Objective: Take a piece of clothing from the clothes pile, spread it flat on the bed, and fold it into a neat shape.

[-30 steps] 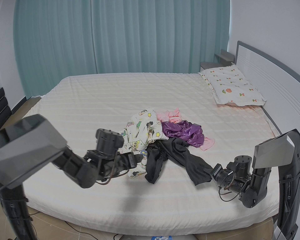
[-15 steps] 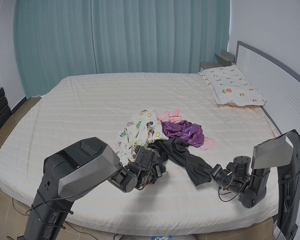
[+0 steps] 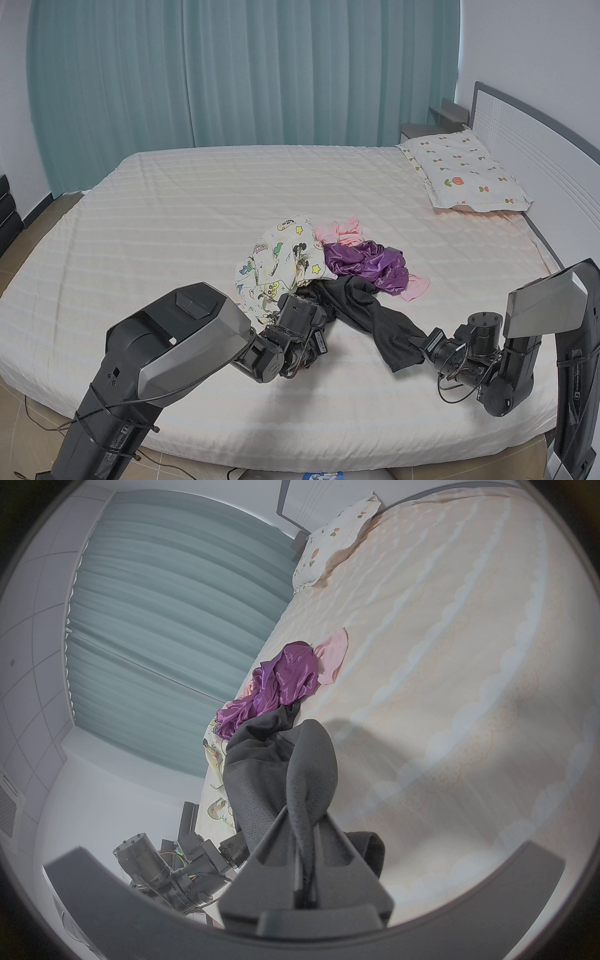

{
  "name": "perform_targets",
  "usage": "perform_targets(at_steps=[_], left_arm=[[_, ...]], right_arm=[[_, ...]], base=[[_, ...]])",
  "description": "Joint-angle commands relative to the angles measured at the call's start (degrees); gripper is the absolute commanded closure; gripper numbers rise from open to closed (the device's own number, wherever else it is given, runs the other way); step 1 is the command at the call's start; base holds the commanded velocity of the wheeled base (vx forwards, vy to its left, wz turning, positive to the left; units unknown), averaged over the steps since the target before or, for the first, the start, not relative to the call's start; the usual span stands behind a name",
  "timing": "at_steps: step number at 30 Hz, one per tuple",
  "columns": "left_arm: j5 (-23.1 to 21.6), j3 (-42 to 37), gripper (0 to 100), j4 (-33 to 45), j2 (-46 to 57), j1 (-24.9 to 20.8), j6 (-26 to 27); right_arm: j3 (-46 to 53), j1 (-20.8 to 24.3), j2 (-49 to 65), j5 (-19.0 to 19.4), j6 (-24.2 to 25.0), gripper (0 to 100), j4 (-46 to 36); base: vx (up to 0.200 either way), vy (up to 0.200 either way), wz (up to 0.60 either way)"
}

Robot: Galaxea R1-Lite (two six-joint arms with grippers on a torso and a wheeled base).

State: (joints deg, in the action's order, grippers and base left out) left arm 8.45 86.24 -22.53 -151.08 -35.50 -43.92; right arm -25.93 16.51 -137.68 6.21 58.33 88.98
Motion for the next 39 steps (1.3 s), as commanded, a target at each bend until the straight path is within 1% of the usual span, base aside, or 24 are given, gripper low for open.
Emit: perform_targets(at_steps=[1,2,3,6,9,10,14,15,16,17,18,20,21,22,23,25,26,27,30,33,35,37,39], left_arm=[[-1.8,-4.8,100,-0.5,4.0,0.2,-2.6],[-1.8,-4.8,100,-0.5,4.0,0.2,-2.6],[-3.8,-7.6,100,-0.6,6.7,0.7,-3.1],[-6.3,-11.4,100,-1.4,10.8,1.5,-4.8],[-7.5,-14.5,100,-2.7,14.2,2.2,-6.1],[-8.4,-17.8,100,-4.6,17.6,3.5,-6.7],[-10.4,-26.4,100,-9.5,25.8,5.6,-8.4],[-10.5,-26.8,100,-9.6,26.2,5.7,-8.4],[-11.1,-30.2,100,-11.6,29.9,6.1,-8.8],[-11.1,-30.2,100,-11.6,29.9,6.1,-8.8],[-11.1,-33.3,100,-13.9,33.7,6.8,-8.9],[-10.9,-34.0,100,-14.9,35.2,7.2,-9.2],[-10.5,-34.7,100,-16.0,39.2,7.7,-11.7],[-10.5,-34.7,100,-16.0,39.4,7.7,-11.9],[-10.3,-34.8,100,-15.7,42.6,8.1,-13.6],[-10.2,-34.8,100,-15.6,45.6,8.4,-13.9],[-10.2,-34.8,100,-15.6,45.6,8.4,-13.9],[-10.2,-35.0,100,-15.7,49.2,9.6,-14.1],[-10.0,-35.5,100,-15.8,51.7,10.9,-14.3],[-10.2,-37.5,100,-16.1,53.5,12.2,-15.8],[-10.2,-38.2,100,-16.2,53.4,12.6,-18.0],[-10.2,-38.2,100,-16.2,53.3,12.6,-18.6],[-10.2,-38.5,100,-16.1,52.6,12.6,-20.7]], right_arm=[[0.1,0.0,0.3,-0.1,0.1,100,1.0],[0.1,0.0,0.3,-0.1,0.1,100,1.0],[0.1,0.1,0.5,-0.8,0.2,100,1.0],[0.1,0.1,0.8,-1.5,0.3,100,1.0],[0.6,0.1,1.6,-1.3,0.4,100,1.0],[1.1,0.2,2.5,-1.2,0.5,100,1.0],[1.1,1.7,5.1,-1.1,0.4,100,1.0],[1.1,1.8,5.2,-1.1,0.4,100,1.0],[0.6,2.9,6.6,-1.4,0.2,100,1.0],[0.6,2.9,6.6,-1.4,0.2,100,1.0],[-0.4,4.2,9.4,-1.6,0.0,100,1.0],[-1.1,4.5,10.9,-1.6,0.0,100,1.0],[-2.7,4.8,15.2,-1.6,-0.5,100,1.0],[-2.9,4.8,15.4,-1.5,-0.6,100,1.0],[-5.4,4.1,19.0,-1.5,-1.9,100,1.0],[-8.6,3.2,22.9,-1.5,-3.8,100,0.9],[-8.6,3.2,22.9,-1.5,-3.8,100,0.9],[-9.4,2.8,28.6,-1.5,-4.2,100,0.9],[-6.6,2.4,32.6,-1.2,-4.0,100,1.0],[-3.0,1.4,33.4,-0.7,-3.7,100,1.0],[-1.4,1.6,31.4,-0.4,-3.0,100,1.0],[-1.3,1.7,30.1,-0.3,-2.8,100,1.0],[-1.8,2.5,27.3,-0.4,-2.8,100,1.0]], base=[[0.0,0.0,0.0],[0.0,0.0,0.0],[0.0,0.0,0.0],[0.0,0.0,0.0],[0.0,0.0,0.0],[0.0,0.0,0.0],[0.0,0.0,0.0],[0.0,0.0,0.0],[0.0,0.0,0.0],[0.0,0.0,0.0],[0.0,0.0,0.0],[0.0,0.0,0.0],[0.0,0.0,0.0],[0.0,0.0,0.0],[0.0,0.0,0.0],[0.0,0.0,0.0],[0.0,0.0,0.0],[0.0,0.0,0.0],[0.0,0.0,0.0],[0.0,0.0,0.0],[0.0,0.0,0.0],[0.0,0.0,0.0],[0.0,0.0,0.0]])
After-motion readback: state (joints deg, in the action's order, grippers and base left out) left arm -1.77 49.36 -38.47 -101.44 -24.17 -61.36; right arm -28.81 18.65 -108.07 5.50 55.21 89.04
